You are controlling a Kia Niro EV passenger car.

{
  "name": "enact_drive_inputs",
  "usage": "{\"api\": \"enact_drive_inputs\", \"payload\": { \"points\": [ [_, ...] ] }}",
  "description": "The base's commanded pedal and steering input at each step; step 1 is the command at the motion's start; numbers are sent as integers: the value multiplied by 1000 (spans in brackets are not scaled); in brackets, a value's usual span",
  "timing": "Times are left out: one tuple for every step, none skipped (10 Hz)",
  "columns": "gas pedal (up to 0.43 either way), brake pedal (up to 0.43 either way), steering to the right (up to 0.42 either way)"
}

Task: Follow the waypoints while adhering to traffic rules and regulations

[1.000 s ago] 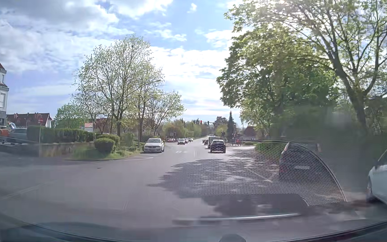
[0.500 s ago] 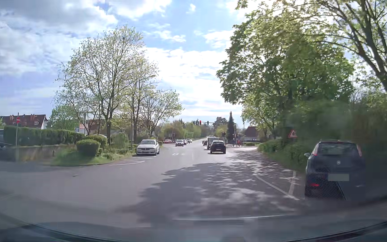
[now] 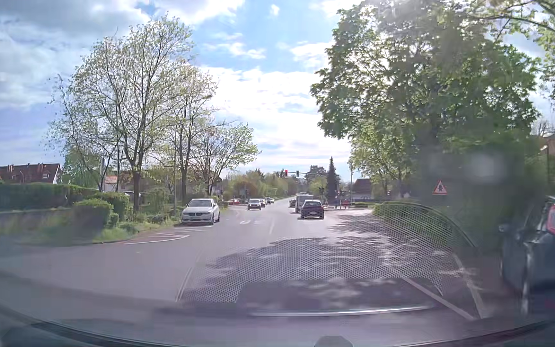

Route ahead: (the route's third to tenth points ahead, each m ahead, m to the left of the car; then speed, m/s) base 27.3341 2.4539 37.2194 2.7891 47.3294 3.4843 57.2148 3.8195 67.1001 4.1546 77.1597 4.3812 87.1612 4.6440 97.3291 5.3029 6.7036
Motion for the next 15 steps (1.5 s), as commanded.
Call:
{"api": "enact_drive_inputs", "payload": {
  "points": [
    [248,0,5],
    [248,0,9],
    [248,0,15],
    [248,0,18],
    [248,0,19],
    [248,0,19],
    [248,0,19],
    [248,0,19],
    [240,0,19],
    [240,0,19],
    [240,0,19],
    [240,0,20],
    [240,0,20],
    [240,0,19],
    [240,0,19]
  ]
}}
